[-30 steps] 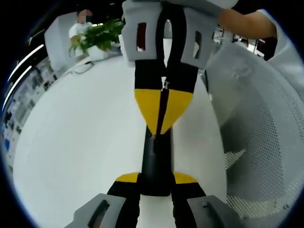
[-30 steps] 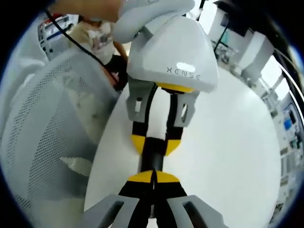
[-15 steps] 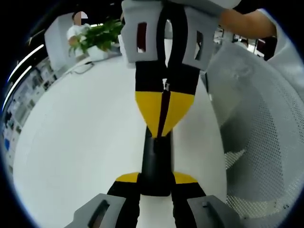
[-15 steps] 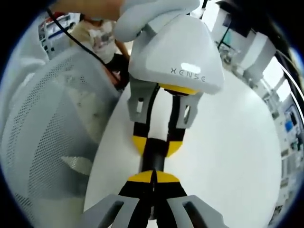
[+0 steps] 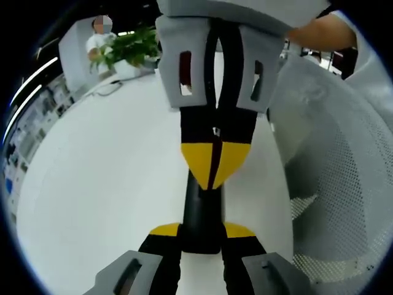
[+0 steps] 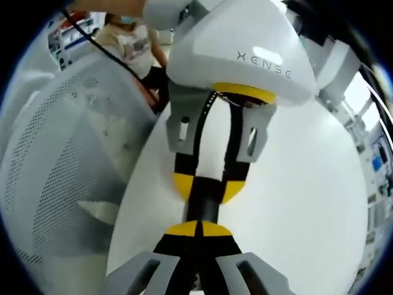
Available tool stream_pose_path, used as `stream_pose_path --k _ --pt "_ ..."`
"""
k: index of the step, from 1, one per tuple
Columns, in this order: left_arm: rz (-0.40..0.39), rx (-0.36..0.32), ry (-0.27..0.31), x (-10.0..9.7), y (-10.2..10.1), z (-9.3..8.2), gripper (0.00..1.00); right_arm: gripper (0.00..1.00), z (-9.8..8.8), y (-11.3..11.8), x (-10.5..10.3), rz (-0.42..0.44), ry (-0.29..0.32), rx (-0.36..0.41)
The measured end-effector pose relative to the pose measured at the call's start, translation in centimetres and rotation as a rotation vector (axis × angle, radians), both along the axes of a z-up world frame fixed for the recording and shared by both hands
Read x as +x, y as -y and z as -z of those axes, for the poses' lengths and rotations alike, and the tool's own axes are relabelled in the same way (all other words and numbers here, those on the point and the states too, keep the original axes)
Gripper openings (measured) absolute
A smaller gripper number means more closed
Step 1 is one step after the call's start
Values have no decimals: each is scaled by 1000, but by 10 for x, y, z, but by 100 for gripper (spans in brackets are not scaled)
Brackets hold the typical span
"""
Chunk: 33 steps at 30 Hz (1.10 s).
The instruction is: Press the specified remote control buttons in sequence, fully releasing each button before pressing the next.
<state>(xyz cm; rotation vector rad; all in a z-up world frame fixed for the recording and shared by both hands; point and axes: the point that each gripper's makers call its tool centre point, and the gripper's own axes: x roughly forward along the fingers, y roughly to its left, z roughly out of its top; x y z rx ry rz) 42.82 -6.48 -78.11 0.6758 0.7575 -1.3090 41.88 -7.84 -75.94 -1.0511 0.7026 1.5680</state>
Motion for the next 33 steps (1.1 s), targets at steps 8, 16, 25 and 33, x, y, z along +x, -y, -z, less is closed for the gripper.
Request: stream_pose_path --k 8,16,25,33 --pt "0 -2 0 0 0 0 24 0 6 -1 2 -3 -6 -8" --pt "-1 -8 1 0 1 0 24 0 11 -1 4 -7 -8 -16" --pt "-2 -16 -1 0 1 1 24 0 14 1 4 -6 -20 -20" --pt "1 -18 -1 0 1 1 24 0 15 1 4 -11 -31 -36"
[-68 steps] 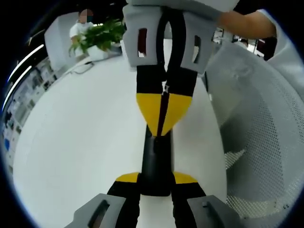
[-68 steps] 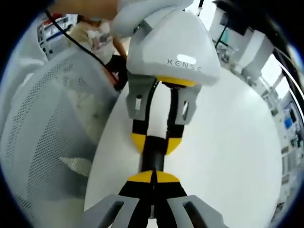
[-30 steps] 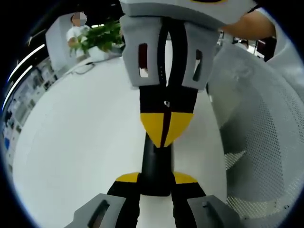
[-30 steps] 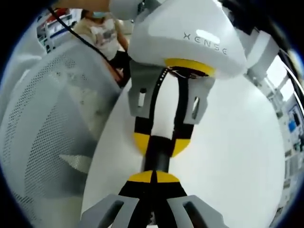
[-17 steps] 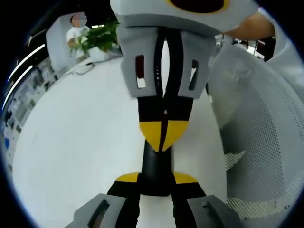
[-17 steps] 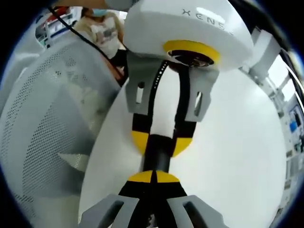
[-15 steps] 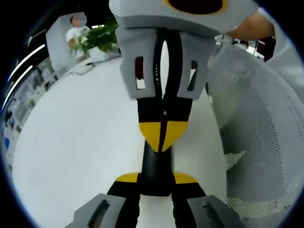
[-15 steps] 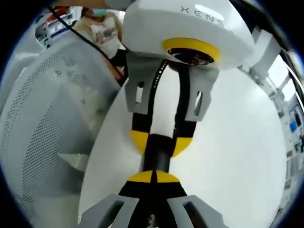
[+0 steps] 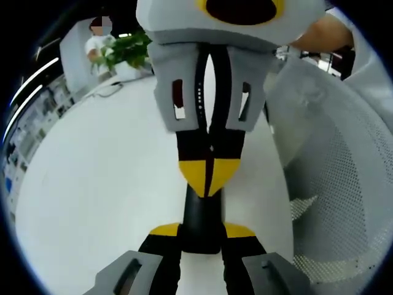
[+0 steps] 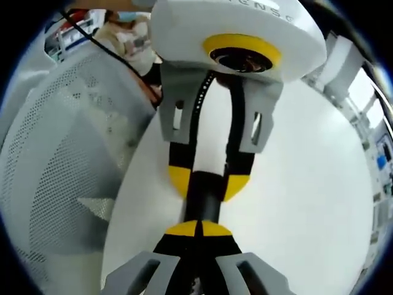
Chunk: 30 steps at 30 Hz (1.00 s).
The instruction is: Press the specified remote control buttons in sequence, fully releasing each button before pressing the next.
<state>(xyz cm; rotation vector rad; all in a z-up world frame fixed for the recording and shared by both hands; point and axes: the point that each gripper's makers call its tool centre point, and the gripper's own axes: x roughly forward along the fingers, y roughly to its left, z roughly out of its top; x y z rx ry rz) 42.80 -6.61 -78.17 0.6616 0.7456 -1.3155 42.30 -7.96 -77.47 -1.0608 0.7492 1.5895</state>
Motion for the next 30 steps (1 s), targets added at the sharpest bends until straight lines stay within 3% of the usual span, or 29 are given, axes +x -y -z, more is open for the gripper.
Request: stream_pose_path --k 7,30 --pt "2 -2 0 0 0 0 24 0 1 0 1 38 -26 2" --pt "3 10 0 1 -1 1 24 0 -1 0 -1 62 -21 27"
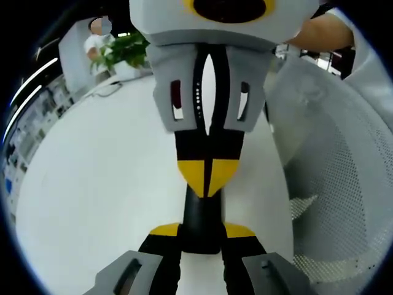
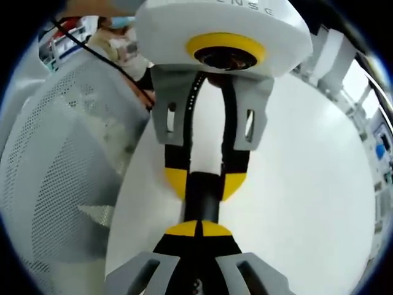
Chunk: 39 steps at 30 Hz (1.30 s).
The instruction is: Press the specified remote control buttons in sequence, fully releasing each button before pressing the next.
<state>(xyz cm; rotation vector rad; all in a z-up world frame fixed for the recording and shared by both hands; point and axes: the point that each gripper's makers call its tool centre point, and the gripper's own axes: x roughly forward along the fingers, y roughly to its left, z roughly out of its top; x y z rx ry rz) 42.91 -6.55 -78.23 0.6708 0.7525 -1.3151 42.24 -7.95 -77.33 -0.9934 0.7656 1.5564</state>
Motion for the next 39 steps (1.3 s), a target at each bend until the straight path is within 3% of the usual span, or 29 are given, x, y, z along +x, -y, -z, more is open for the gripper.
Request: stream_pose_path --k 7,20,39 --pt "0 7 1 0 0 0 24 0 -2 0 3 -30 43 8" --pt "-1 16 4 -2 0 0 24 0 -22 -7 0 -22 51 75" --pt "3 23 6 -2 -1 -1 24 0 -28 -2 6 17 81 75"
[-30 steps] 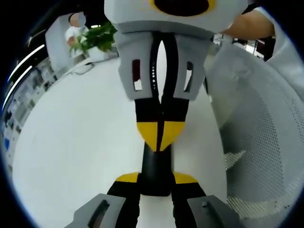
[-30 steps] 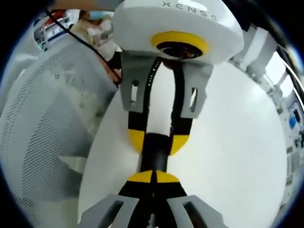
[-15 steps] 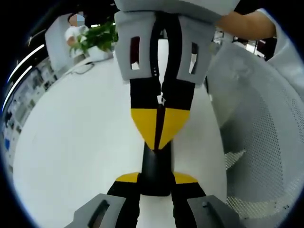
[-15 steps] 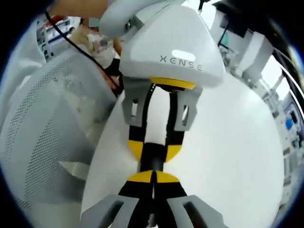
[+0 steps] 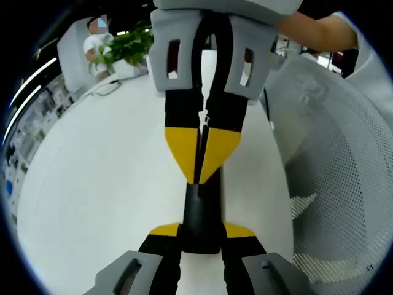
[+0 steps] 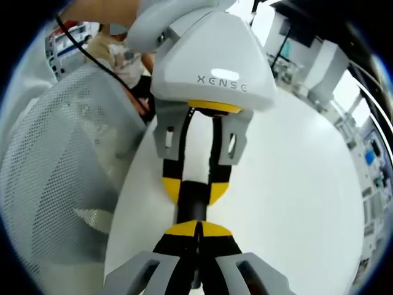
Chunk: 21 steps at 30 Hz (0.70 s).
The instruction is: Press the specified remote control buttons in sequence, fully releasing each button before pressing the next.
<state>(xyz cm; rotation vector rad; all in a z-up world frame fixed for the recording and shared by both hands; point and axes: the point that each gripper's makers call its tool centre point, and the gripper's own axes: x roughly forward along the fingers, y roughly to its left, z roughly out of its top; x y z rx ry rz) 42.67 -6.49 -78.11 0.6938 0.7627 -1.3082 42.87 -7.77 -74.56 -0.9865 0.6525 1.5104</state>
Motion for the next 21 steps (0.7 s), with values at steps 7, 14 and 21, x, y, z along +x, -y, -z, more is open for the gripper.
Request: stream_pose_path --k 7,14,21 --pt "1 1 3 0 0 0 24 10 3 3 -1 8 1 -21" --pt "0 0 3 1 -1 1 24 11 4 6 -2 16 -3 -16" --pt "2 -8 3 1 -1 1 24 16 1 12 -1 57 -26 27"
